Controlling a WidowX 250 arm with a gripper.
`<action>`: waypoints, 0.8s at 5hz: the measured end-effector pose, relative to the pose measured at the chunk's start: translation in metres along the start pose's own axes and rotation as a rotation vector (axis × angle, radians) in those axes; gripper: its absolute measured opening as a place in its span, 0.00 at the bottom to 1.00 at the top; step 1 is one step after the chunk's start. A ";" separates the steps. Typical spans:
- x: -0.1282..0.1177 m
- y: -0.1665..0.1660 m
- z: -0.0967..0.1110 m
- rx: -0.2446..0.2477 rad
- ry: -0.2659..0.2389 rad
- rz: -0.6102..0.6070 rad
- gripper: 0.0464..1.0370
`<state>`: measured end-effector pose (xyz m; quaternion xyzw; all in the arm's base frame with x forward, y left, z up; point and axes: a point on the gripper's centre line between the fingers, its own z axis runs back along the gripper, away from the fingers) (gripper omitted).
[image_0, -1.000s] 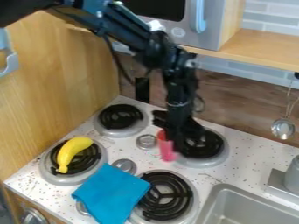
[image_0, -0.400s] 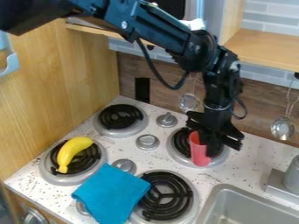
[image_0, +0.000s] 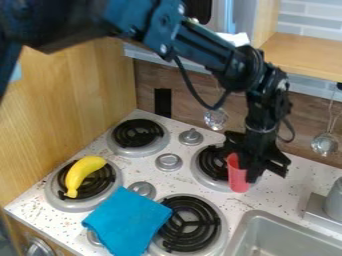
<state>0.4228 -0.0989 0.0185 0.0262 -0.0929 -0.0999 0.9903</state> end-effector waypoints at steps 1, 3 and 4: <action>-0.004 0.001 -0.020 0.020 0.027 -0.008 0.05; -0.012 -0.001 -0.035 0.012 0.037 -0.034 0.08; -0.015 -0.006 -0.041 -0.026 0.020 -0.066 0.27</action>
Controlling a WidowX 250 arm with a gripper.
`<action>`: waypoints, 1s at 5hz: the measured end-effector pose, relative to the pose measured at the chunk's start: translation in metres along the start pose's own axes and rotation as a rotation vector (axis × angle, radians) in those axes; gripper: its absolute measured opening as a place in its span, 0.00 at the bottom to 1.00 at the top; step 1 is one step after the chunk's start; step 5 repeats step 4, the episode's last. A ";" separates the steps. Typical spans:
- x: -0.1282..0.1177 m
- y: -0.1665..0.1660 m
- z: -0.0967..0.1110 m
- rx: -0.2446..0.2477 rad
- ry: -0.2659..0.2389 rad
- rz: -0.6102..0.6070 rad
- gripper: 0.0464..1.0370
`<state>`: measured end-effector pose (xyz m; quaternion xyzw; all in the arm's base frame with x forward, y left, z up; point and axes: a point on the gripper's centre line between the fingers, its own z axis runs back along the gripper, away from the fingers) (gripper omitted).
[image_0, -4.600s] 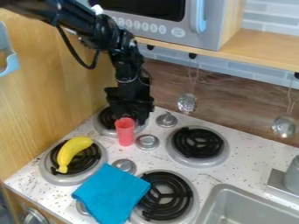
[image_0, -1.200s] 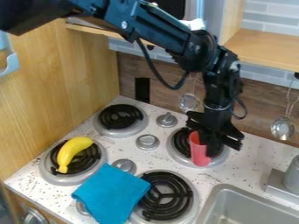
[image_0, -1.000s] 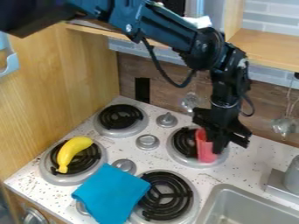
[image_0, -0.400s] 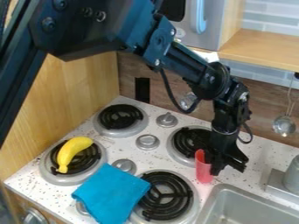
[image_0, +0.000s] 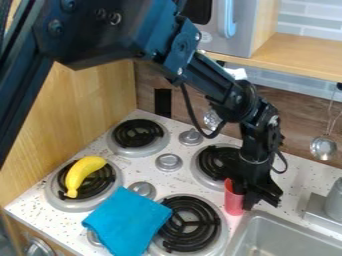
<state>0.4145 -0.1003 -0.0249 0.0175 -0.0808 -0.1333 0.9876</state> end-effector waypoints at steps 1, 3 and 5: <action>-0.009 -0.004 -0.001 -0.029 -0.031 0.001 0.59; -0.009 0.014 0.062 -0.041 -0.196 0.039 0.97; -0.010 0.024 0.094 -0.064 -0.255 0.070 0.97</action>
